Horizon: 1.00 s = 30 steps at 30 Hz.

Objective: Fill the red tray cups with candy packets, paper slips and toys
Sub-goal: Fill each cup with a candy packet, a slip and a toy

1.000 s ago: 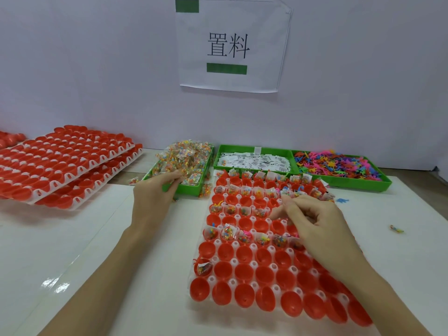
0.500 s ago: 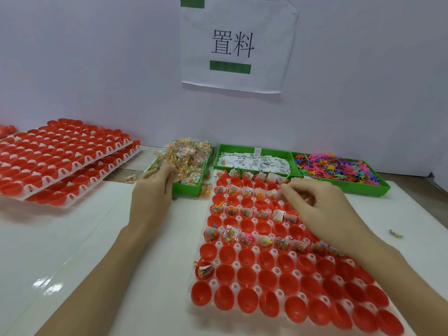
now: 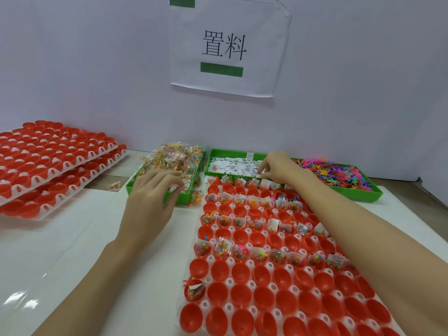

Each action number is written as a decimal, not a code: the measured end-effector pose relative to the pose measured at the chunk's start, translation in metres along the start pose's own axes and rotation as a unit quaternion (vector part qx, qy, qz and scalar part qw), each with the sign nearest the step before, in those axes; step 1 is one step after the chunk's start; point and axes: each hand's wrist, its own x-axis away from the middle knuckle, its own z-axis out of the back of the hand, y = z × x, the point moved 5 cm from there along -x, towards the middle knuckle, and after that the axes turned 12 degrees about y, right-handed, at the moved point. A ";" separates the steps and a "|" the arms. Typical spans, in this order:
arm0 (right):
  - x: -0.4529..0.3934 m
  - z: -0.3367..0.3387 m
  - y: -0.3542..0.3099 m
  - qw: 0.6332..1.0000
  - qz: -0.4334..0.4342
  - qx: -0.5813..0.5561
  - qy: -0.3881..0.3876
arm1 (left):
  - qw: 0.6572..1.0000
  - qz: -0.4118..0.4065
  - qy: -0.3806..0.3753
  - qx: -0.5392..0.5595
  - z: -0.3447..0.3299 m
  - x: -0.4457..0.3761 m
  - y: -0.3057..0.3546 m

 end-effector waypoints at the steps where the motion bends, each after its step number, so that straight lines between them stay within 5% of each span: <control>1: -0.003 -0.003 0.001 1.000 0.002 0.004 -0.008 | 1.000 -0.010 0.001 -0.001 0.000 0.000 0.002; 12: -0.016 -0.010 0.014 0.995 -0.070 -0.070 -0.020 | 1.000 -0.022 -0.011 0.000 -0.004 0.000 0.014; 19: -0.008 0.011 0.028 0.980 -0.109 -0.152 0.071 | 1.000 -0.003 -0.003 0.012 -0.001 -0.001 0.014; 26: 0.053 0.050 0.020 0.928 -0.132 -0.319 0.143 | 0.993 0.069 0.009 0.092 0.008 -0.009 0.038; 30: 0.113 0.059 -0.004 0.875 -0.139 -0.444 0.133 | 0.952 0.198 -0.007 0.233 0.012 -0.009 0.059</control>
